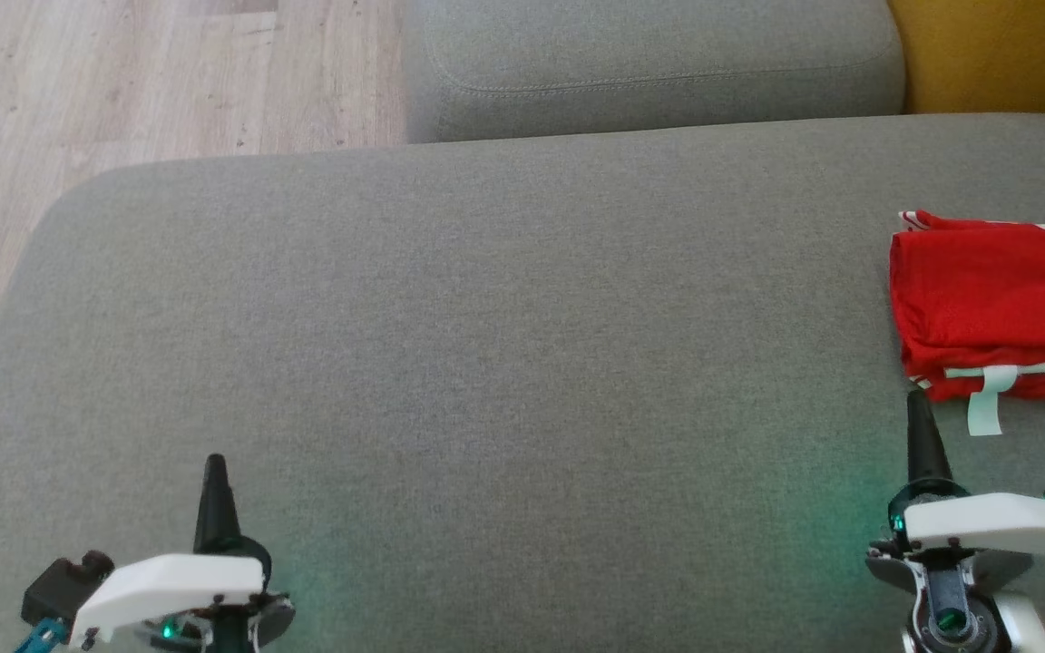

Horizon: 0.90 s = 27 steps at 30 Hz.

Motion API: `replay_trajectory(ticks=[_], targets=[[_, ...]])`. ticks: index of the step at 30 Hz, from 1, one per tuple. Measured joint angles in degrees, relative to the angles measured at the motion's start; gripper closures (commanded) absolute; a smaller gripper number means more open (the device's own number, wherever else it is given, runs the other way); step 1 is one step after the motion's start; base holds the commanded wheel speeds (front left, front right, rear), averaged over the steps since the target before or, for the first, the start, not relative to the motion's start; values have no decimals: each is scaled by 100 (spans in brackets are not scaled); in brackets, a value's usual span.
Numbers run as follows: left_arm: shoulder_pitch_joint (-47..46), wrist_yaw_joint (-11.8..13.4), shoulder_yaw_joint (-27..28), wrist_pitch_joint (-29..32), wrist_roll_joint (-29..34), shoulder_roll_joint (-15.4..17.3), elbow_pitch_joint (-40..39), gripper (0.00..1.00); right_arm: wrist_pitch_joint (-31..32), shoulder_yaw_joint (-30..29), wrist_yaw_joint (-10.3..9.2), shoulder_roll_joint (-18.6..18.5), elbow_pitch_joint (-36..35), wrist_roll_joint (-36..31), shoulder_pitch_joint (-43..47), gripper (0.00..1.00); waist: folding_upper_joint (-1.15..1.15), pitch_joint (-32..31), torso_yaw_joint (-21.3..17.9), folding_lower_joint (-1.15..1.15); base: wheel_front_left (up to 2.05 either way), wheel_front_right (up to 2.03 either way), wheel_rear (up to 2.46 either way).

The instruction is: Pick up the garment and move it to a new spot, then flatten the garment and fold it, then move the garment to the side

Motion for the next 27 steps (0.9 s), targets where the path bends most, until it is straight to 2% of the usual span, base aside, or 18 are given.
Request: replay_trajectory(ticks=[27], targets=[[-10,-98,403,434,-1421,-1,-116,100,447,-303,0,0,-121,1686,-1,100,0,-26,12,0,0,0,0]])
